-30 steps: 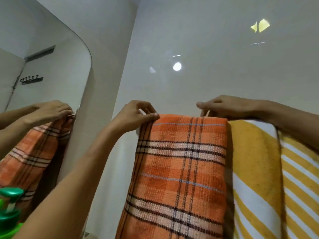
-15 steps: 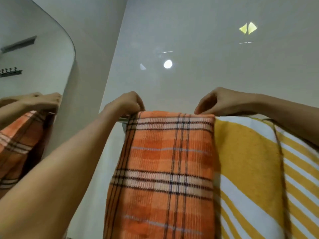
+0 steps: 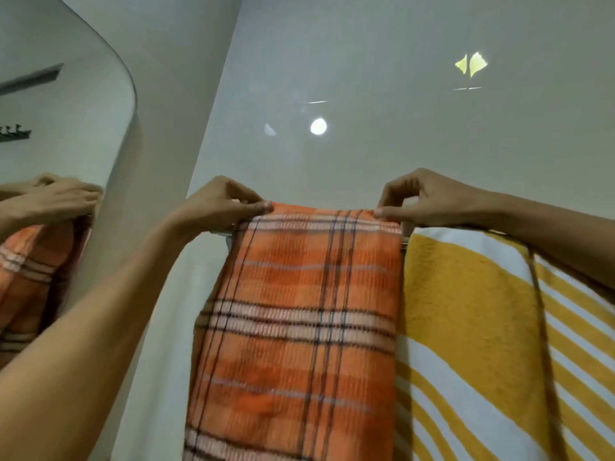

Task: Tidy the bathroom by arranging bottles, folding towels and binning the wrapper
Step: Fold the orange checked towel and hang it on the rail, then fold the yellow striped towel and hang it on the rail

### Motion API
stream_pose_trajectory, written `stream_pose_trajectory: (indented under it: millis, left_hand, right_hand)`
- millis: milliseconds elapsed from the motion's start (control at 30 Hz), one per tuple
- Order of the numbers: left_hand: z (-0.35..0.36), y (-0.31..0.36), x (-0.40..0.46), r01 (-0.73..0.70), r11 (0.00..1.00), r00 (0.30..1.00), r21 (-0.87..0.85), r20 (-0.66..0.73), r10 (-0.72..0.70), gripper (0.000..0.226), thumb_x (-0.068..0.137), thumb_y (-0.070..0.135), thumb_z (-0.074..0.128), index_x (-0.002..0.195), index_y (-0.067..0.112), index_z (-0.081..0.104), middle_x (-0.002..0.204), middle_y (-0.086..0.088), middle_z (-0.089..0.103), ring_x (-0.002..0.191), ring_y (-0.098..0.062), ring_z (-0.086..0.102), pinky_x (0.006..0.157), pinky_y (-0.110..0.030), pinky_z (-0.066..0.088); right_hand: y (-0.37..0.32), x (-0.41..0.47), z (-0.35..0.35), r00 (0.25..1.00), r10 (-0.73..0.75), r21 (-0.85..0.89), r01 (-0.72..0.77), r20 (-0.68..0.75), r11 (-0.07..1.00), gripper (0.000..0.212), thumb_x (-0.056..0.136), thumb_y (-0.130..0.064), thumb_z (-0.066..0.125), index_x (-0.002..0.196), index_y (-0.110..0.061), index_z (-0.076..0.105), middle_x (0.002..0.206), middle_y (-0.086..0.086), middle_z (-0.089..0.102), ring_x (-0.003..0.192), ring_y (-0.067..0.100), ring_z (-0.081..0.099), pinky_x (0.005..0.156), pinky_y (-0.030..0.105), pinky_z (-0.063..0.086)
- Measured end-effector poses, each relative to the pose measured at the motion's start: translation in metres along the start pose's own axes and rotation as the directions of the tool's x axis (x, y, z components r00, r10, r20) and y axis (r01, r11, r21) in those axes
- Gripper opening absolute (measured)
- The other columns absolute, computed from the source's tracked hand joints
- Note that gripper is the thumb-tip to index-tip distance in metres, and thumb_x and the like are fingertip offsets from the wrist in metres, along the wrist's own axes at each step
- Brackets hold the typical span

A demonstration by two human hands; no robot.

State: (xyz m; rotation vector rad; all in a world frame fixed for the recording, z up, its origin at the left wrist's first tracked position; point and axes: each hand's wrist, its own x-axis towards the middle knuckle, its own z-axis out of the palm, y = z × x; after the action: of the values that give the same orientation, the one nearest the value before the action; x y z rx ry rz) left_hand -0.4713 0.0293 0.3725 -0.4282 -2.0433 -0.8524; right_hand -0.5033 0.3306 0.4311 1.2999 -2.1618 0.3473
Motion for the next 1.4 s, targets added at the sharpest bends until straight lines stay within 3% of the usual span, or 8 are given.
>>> stream_pose_trajectory:
  millis: [100,267,367,467,700,867,1100,1400]
  left_hand:
    - [0.011,0.007,0.018,-0.015,0.988,1.0,0.154,-0.024,0.019,0.012,0.079,0.027,0.071,0.085,0.017,0.074,0.07,0.008,0.066,0.069,-0.003,0.059,0.059,-0.016,0.042]
    - [0.001,0.002,0.011,0.018,0.988,0.998,0.153,0.062,-0.028,0.022,0.077,0.042,0.068,0.072,0.02,0.071,0.064,0.003,0.068,0.063,-0.007,0.062,0.059,-0.017,0.045]
    - [-0.014,-0.008,-0.006,0.017,0.999,0.961,-0.052,0.275,-0.002,0.069,0.067,0.075,0.051,0.099,0.018,0.072,0.09,-0.006,0.075,0.085,-0.014,0.069,0.08,-0.027,0.051]
    - [-0.018,-0.012,-0.014,-0.02,0.993,0.938,-0.12,0.342,0.06,0.074,0.065,0.068,0.062,0.114,0.012,0.066,0.107,-0.009,0.071,0.099,-0.017,0.067,0.081,-0.019,0.052]
    - [0.011,0.005,0.003,0.031,0.996,0.99,0.085,-0.143,-0.018,0.013,0.081,0.032,0.069,0.079,0.021,0.074,0.062,0.007,0.064,0.052,-0.001,0.056,0.047,-0.007,0.04]
    - [0.019,0.022,0.003,0.065,0.966,0.946,0.251,-0.325,0.02,0.011,0.074,0.02,0.076,0.084,0.016,0.072,0.082,0.0,0.068,0.076,-0.013,0.062,0.059,-0.019,0.042]
    - [0.022,0.037,-0.023,-0.003,0.985,0.988,0.175,-0.154,0.03,0.036,0.09,0.044,0.051,0.092,0.015,0.072,0.091,-0.002,0.069,0.083,-0.014,0.061,0.075,-0.029,0.045]
    - [0.072,0.108,-0.038,-0.155,0.955,0.983,0.254,-0.055,0.174,0.026,0.088,0.037,0.059,0.093,0.015,0.072,0.1,-0.004,0.071,0.093,-0.015,0.062,0.071,-0.025,0.044]
  right_hand:
    - [-0.001,0.009,-0.004,0.997,0.064,-0.125,-0.068,-0.034,0.99,0.011,0.084,-0.023,0.071,0.074,-0.018,0.07,0.072,-0.005,0.07,0.065,0.003,0.063,0.06,0.016,0.048]
    - [0.009,-0.006,-0.006,0.851,0.224,-0.027,-0.24,0.475,0.97,0.016,0.082,-0.036,0.065,0.08,-0.026,0.077,0.082,-0.01,0.076,0.072,0.0,0.068,0.067,0.02,0.053]
    - [0.012,-0.01,-0.011,0.872,0.158,0.212,-0.282,0.463,0.936,0.045,0.087,-0.059,0.046,0.099,-0.027,0.075,0.104,-0.008,0.075,0.093,0.005,0.071,0.072,0.015,0.054]
    - [0.009,-0.009,-0.011,0.892,0.104,0.247,-0.232,0.441,0.941,0.05,0.077,-0.066,0.059,0.102,-0.026,0.075,0.108,-0.006,0.074,0.097,0.01,0.071,0.076,0.019,0.055]
    - [0.011,0.001,-0.008,0.997,0.012,0.042,-0.015,0.072,0.999,0.013,0.081,-0.04,0.068,0.078,-0.03,0.075,0.07,-0.021,0.073,0.065,-0.005,0.067,0.054,0.002,0.043]
    - [0.013,-0.002,-0.007,0.942,0.149,-0.025,-0.148,0.3,0.989,0.02,0.083,-0.048,0.061,0.085,-0.034,0.076,0.086,-0.019,0.075,0.076,-0.004,0.07,0.06,0.004,0.048]
    - [0.006,-0.024,-0.016,0.952,0.108,0.108,-0.144,0.286,0.984,0.056,0.064,-0.08,0.05,0.096,-0.042,0.074,0.102,-0.017,0.074,0.092,0.001,0.07,0.086,0.025,0.049]
    - [0.034,-0.083,-0.061,0.848,0.28,-0.004,-0.311,0.451,0.95,0.067,0.051,-0.085,0.064,0.106,-0.046,0.068,0.107,-0.014,0.073,0.094,0.014,0.073,0.082,0.031,0.056]
